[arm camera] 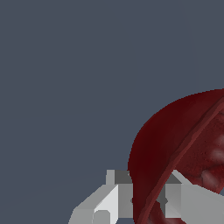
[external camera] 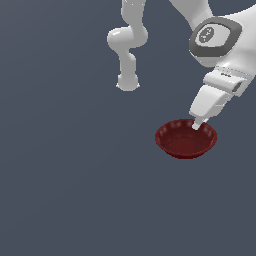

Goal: Pick up the object and move it to a goal position.

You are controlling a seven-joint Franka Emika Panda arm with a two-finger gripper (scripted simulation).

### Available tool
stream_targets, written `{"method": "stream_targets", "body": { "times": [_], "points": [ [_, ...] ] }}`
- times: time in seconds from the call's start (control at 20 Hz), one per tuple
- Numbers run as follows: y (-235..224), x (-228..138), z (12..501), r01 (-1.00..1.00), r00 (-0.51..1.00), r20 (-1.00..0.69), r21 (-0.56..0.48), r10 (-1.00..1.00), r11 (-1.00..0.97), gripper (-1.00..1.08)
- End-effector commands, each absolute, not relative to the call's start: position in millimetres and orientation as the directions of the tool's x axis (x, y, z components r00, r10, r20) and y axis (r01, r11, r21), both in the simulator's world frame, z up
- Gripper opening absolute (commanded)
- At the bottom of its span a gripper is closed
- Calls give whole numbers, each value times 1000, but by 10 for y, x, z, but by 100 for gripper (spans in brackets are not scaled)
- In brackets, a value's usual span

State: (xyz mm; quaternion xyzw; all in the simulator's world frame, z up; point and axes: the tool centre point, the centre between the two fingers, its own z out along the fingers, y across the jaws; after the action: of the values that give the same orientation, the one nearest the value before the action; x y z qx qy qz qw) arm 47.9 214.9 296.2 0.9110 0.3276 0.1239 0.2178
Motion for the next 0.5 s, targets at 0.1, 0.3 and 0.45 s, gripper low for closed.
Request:
{"method": "stream_targets", "body": {
  "times": [0.1,0.3,0.45],
  "points": [
    [2184,416,3230,566,707,126,490,696,-663,-100],
    [2198,377,3365,577,680,148,496,718,-649,-100],
    [2202,362,3416,581,670,156,498,726,-644,-100]
  ]
}}
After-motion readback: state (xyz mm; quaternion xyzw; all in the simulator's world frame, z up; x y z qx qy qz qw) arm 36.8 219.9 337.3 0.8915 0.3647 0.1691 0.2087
